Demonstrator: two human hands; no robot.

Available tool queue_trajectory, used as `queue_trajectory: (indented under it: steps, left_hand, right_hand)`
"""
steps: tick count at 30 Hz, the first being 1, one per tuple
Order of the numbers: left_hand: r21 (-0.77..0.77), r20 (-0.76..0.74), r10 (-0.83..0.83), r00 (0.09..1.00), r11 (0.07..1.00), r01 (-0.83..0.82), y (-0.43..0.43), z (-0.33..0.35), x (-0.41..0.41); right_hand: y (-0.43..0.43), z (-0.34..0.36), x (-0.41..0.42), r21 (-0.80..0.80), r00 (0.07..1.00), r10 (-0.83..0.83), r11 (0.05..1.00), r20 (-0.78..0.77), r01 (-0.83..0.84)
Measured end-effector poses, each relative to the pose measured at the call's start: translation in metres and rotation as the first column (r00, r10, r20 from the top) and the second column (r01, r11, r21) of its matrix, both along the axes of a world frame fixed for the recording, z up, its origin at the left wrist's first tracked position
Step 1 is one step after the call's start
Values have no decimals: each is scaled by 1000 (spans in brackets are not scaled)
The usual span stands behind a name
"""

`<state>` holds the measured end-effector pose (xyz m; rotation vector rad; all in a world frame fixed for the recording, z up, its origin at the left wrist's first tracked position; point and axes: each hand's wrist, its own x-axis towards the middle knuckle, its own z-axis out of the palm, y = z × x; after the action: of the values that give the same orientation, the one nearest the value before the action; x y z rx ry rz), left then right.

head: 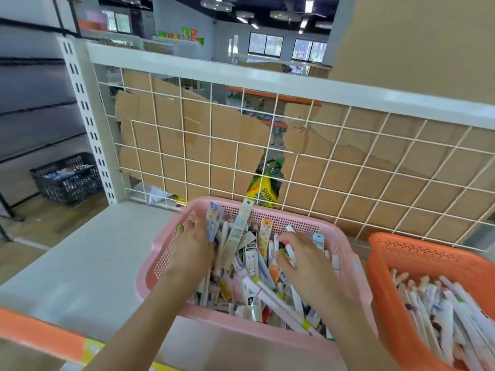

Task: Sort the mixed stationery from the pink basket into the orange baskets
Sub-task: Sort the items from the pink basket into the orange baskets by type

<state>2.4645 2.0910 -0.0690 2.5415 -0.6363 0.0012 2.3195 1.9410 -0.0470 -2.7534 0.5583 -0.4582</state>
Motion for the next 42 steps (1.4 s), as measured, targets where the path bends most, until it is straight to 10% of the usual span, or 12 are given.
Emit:
queue_trajectory:
  steps: [6,18,31,42]
  left_hand:
    - [-403,-68,36,997,913,-61,1,6,2]
    - [-288,-171,28,985,954,-78,-3,7,1]
    - [-352,-170,-9,985,934,-52,-2,6,1]
    - [-419,-173,-39,984,907,-38,-1,8,0]
  right_hand:
    - [4,1,23,117,977,33,993,-210,-8]
    - [7,2,70,153,890,-47,980,-453,130]
    - [3,0,73,600,966,-78,770,-246,215]
    - [-15,16,53,589,951,-234,805,203,72]
